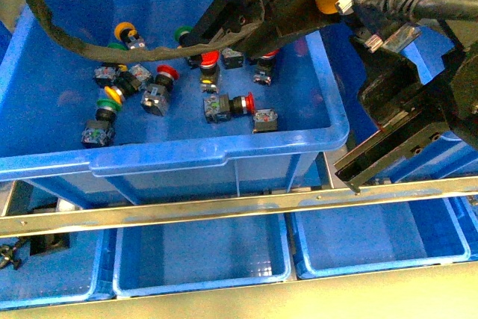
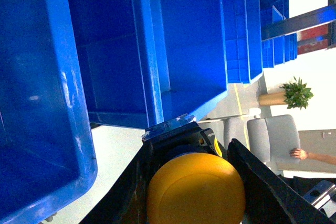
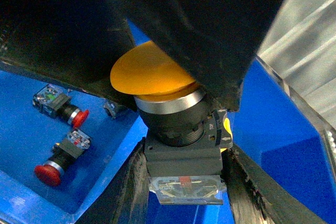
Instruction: Pick red and yellow buttons and place in box
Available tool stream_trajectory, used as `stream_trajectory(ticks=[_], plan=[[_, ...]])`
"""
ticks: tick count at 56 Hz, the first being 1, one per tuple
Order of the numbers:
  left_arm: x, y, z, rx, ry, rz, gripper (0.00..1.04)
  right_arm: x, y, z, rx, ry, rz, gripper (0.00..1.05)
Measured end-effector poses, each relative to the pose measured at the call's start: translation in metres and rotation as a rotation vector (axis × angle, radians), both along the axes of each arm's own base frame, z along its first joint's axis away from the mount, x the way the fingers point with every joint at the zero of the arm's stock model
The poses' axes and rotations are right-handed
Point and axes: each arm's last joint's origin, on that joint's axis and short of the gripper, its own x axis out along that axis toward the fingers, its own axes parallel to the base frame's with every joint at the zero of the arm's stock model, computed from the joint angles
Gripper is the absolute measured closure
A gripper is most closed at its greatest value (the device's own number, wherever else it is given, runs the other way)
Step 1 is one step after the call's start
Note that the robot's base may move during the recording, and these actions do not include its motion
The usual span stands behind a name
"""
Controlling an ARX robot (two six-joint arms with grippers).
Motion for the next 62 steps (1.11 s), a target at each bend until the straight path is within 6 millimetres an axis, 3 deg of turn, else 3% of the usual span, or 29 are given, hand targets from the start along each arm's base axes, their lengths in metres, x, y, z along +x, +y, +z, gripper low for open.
stream_trajectory(ticks=[7,30,42,55,62], plan=[[0.0,0.0,0.0,0.005,0.0,0.003,0.68,0.001,-0.002,-0.001,-0.001,0.004,0.002,0.72],[0.001,0.008,-0.008,0.048,0.006,0.051,0.07,0.001,-0.011,0.001,0.002,0.002,0.002,0.72],[-0.003,0.019,-0.002,0.075,-0.024,0.071,0.08,0.0,-0.016,0.002,-0.001,0.003,0.022,0.72],[-0.02,0.041,0.009,0.116,-0.062,0.11,0.08,-0.003,-0.018,0.006,0.002,-0.003,0.087,0.72],[-0.022,0.052,0.005,0.129,-0.06,0.122,0.08,-0.003,-0.017,0.005,-0.016,0.004,0.117,0.72]])
